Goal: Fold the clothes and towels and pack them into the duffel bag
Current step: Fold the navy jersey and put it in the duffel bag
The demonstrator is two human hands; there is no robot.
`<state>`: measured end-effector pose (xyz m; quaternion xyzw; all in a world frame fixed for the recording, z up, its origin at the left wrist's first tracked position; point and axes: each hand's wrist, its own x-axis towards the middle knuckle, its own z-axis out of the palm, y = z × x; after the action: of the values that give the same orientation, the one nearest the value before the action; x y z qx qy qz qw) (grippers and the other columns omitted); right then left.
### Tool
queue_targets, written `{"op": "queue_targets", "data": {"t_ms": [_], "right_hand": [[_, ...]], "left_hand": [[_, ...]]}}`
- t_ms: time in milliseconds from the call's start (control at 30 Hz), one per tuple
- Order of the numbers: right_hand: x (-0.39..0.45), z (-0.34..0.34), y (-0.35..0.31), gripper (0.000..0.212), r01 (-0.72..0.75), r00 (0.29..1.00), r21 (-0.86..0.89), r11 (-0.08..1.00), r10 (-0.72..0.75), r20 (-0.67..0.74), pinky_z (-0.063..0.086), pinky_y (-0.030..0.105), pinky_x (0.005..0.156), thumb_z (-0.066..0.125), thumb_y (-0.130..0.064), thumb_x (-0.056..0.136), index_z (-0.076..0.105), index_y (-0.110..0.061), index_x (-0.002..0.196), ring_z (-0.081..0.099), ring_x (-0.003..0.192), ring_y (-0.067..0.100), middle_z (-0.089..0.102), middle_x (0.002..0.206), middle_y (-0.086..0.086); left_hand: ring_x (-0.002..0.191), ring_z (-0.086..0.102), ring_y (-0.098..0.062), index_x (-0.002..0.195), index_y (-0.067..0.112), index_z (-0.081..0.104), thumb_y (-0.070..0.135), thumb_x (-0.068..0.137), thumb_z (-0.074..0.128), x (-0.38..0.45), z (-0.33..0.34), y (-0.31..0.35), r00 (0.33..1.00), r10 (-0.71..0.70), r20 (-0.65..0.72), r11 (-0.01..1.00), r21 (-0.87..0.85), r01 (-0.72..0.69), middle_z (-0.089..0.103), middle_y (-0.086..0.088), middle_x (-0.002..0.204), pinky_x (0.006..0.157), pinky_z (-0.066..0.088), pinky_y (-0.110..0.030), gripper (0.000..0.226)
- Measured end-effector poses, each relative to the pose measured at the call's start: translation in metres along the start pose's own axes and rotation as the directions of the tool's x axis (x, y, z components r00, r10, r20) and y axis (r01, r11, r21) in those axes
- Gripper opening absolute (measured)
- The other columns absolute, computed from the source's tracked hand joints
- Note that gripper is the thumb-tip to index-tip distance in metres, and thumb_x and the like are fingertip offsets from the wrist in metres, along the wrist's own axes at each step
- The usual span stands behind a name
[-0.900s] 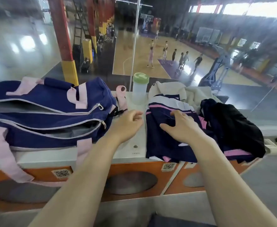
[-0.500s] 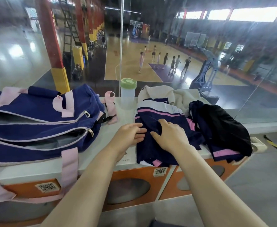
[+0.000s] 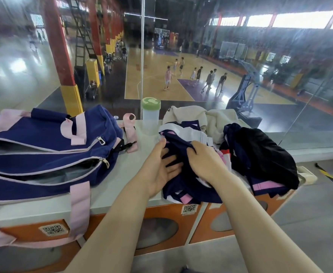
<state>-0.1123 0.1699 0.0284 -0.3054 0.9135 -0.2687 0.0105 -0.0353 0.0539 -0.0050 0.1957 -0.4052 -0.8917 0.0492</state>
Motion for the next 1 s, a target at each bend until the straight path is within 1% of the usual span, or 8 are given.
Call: {"op": "queue_targets", "data": {"t_ms": [167, 300, 467, 600, 700, 800, 867, 1000], "right_hand": [[-0.018, -0.002, -0.028, 0.021, 0.175, 0.940, 0.094, 0.980, -0.194, 0.281, 0.044, 0.033, 0.067, 0.045, -0.027, 0.094, 0.061, -0.013, 0.089, 0.059, 0.079, 0.022, 0.064, 0.083, 0.002], [-0.023, 0.005, -0.031, 0.037, 0.095, 0.897, 0.169, 0.981, -0.158, 0.413, 0.040, 0.028, 0.066, 0.043, -0.051, 0.095, 0.066, -0.025, 0.082, 0.055, 0.070, 0.012, 0.062, 0.075, -0.007], [-0.004, 0.018, -0.010, 0.022, -0.014, 0.991, 0.205, 0.979, -0.014, 0.134, 0.048, 0.029, 0.084, 0.051, -0.035, 0.091, 0.068, -0.031, 0.105, 0.059, 0.104, 0.014, 0.067, 0.108, -0.009], [0.012, 0.023, 0.010, 0.070, -0.304, 0.951, 0.156, 0.940, 0.310, -0.011, 0.040, 0.044, 0.104, 0.059, -0.045, 0.083, 0.036, -0.015, 0.142, 0.042, 0.128, 0.032, 0.046, 0.139, 0.009], [0.019, 0.022, 0.016, 0.091, -0.418, 0.907, 0.282, 0.863, 0.413, 0.081, 0.047, 0.040, 0.093, 0.065, -0.057, 0.075, 0.032, -0.006, 0.143, 0.052, 0.118, 0.030, 0.054, 0.131, 0.010], [0.026, 0.021, 0.013, 0.059, -0.382, 0.920, 0.401, 0.833, 0.385, 0.078, 0.048, 0.033, 0.074, 0.071, -0.048, 0.076, 0.058, -0.005, 0.114, 0.062, 0.092, 0.024, 0.065, 0.101, 0.009], [0.028, 0.023, 0.008, 0.046, -0.344, 0.938, 0.306, 0.888, 0.342, 0.060, 0.045, 0.032, 0.068, 0.071, -0.048, 0.073, 0.060, -0.007, 0.091, 0.060, 0.084, 0.025, 0.062, 0.084, 0.006], [0.023, 0.036, -0.005, 0.058, -0.232, 0.972, -0.169, 0.958, 0.236, 0.005, 0.038, 0.040, 0.096, 0.063, -0.052, 0.076, 0.056, -0.015, 0.121, 0.041, 0.122, 0.034, 0.051, 0.126, 0.014]], "left_hand": [[0.109, 0.066, -0.026, 0.119, 0.018, 0.065, 0.053, 0.092, 0.052, -0.005, -0.010, 0.006, 0.999, 0.022, -0.037, 0.999, -0.036, -0.023, 0.071, -0.010, 0.115, 0.090, 0.051, -0.040, 0.046], [0.077, 0.071, -0.024, 0.096, 0.008, 0.073, 0.024, 0.091, 0.059, -0.013, -0.014, 0.006, 0.982, -0.006, -0.187, 0.998, 0.060, 0.018, 0.074, -0.014, 0.089, 0.069, 0.055, -0.032, 0.022], [0.081, 0.065, -0.031, 0.104, 0.005, 0.064, -0.001, 0.087, 0.045, -0.010, -0.019, 0.000, 0.928, 0.101, -0.358, 0.981, 0.193, -0.032, 0.068, -0.021, 0.094, 0.074, 0.055, -0.039, 0.026], [0.083, 0.062, -0.032, 0.100, 0.006, 0.063, -0.007, 0.087, 0.040, -0.013, -0.024, 0.003, 0.925, 0.137, -0.354, 0.965, 0.259, -0.044, 0.065, -0.020, 0.095, 0.078, 0.054, -0.040, 0.029], [0.086, 0.062, -0.033, 0.109, 0.005, 0.060, -0.009, 0.087, 0.038, -0.017, -0.032, 0.005, 0.931, 0.154, -0.332, 0.955, 0.292, -0.054, 0.064, -0.021, 0.100, 0.079, 0.054, -0.042, 0.034], [0.088, 0.065, -0.032, 0.123, 0.011, 0.056, -0.008, 0.087, 0.039, -0.023, -0.036, 0.009, 0.941, 0.151, -0.302, 0.952, 0.301, -0.057, 0.066, -0.019, 0.104, 0.069, 0.056, -0.035, 0.044], [0.093, 0.065, -0.032, 0.128, 0.014, 0.054, -0.007, 0.087, 0.039, -0.027, -0.040, 0.012, 0.946, 0.149, -0.288, 0.951, 0.302, -0.058, 0.066, -0.019, 0.109, 0.067, 0.056, -0.033, 0.049], [0.099, 0.065, -0.035, 0.133, 0.017, 0.052, -0.008, 0.086, 0.039, -0.033, -0.047, 0.013, 0.947, 0.159, -0.281, 0.946, 0.319, -0.064, 0.066, -0.017, 0.111, 0.080, 0.057, -0.042, 0.055]]}}
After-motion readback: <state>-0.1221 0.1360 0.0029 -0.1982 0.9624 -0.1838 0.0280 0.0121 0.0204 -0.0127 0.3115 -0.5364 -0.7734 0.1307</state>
